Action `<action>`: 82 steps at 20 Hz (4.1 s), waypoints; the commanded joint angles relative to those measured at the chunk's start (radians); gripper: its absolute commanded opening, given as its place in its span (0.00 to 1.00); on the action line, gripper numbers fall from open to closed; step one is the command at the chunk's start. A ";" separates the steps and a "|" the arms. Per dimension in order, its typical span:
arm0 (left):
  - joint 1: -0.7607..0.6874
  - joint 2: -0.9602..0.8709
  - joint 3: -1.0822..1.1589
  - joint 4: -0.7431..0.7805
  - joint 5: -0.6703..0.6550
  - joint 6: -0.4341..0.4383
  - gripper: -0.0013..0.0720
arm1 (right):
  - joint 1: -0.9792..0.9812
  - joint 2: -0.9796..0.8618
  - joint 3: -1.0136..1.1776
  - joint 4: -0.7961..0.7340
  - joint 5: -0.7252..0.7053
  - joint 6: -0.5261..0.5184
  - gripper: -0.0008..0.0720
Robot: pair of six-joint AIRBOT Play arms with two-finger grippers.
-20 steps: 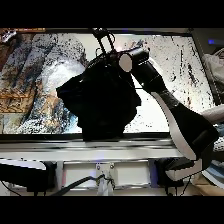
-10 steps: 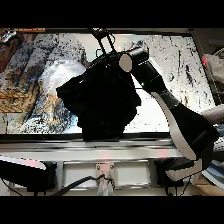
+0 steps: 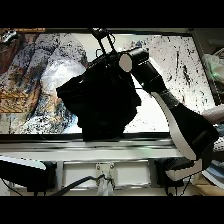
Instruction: Fold the clothes and pants, and hang the long-sleeved shirts on hangers.
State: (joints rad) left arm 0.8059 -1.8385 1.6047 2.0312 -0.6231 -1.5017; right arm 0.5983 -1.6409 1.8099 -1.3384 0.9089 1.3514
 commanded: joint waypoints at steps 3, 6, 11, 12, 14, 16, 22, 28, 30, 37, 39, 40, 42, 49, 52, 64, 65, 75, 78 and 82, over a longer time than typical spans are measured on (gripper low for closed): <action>0.000 0.011 0.001 -0.001 0.000 0.000 0.07 | 0.001 0.000 0.001 0.000 0.001 0.000 0.04; 0.000 0.026 0.001 -0.004 0.000 0.000 0.06 | 0.001 0.000 0.001 0.000 0.001 0.000 0.04; -0.013 0.091 0.001 -0.027 -0.014 0.003 0.06 | 0.001 0.000 0.001 0.000 0.000 0.000 0.04; -0.014 0.115 0.001 -0.027 -0.027 0.003 0.06 | 0.001 0.000 0.001 -0.001 -0.001 -0.001 0.04; -0.019 0.177 0.001 -0.069 -0.059 0.003 0.06 | 0.001 0.000 0.001 -0.002 -0.002 -0.003 0.04; -0.022 0.253 0.001 -0.112 -0.066 0.003 0.06 | 0.001 -0.001 0.001 -0.002 -0.007 -0.002 0.04; -0.057 0.531 0.001 -0.496 -0.083 0.002 0.06 | 0.000 -0.001 0.001 -0.004 -0.077 -0.002 0.04; -0.344 0.785 -0.048 -0.625 -0.344 -0.001 0.06 | -0.012 0.000 0.001 -0.028 -0.117 0.018 0.04; -0.453 0.874 -0.119 -0.625 -0.441 -0.001 0.06 | -0.024 0.000 0.001 -0.024 -0.117 0.042 0.04; -0.707 1.184 -0.423 -0.620 -0.666 -0.001 0.06 | -0.088 0.018 0.006 -0.019 -0.106 0.053 0.04; -0.767 1.247 -0.455 -0.623 -0.735 -0.001 0.06 | -0.094 0.018 0.006 -0.020 -0.106 0.053 0.04; -0.801 1.275 -0.468 -0.623 -0.769 0.000 0.06 | -0.094 0.018 0.006 -0.020 -0.106 0.053 0.04; -0.874 1.304 -0.493 -0.627 -0.824 0.026 0.06 | -0.093 0.018 0.006 -0.019 -0.110 0.053 0.04; -1.124 1.241 -0.602 -0.591 -0.723 0.051 0.06 | -0.093 0.041 0.006 0.000 -0.098 0.052 0.04; -1.190 1.176 -0.602 -0.508 -0.607 0.051 0.06 | -0.093 0.048 0.006 0.000 -0.074 0.050 0.04; -1.207 1.184 -0.602 -0.306 -0.497 0.053 0.05 | -0.093 0.048 0.006 0.002 -0.037 0.045 0.04; -1.207 1.172 -0.603 -0.346 -0.464 0.072 0.05 | -0.093 0.048 0.006 0.004 -0.036 0.046 0.04; -1.205 0.914 -0.603 -0.486 -0.106 0.187 0.06 | -0.093 0.078 0.006 0.006 0.069 0.042 0.04; -1.205 0.822 -0.602 -0.497 -0.004 0.232 0.05 | -0.092 0.108 0.006 0.011 0.100 0.042 0.04; -1.203 0.795 -0.602 -0.478 0.051 0.419 0.05 | -0.092 0.127 0.006 0.002 0.132 0.018 0.04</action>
State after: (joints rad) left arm -0.3992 -1.0183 1.0019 1.5406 -0.6422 -1.1999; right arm 0.5060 -1.5265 1.8153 -1.3266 1.0119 1.3853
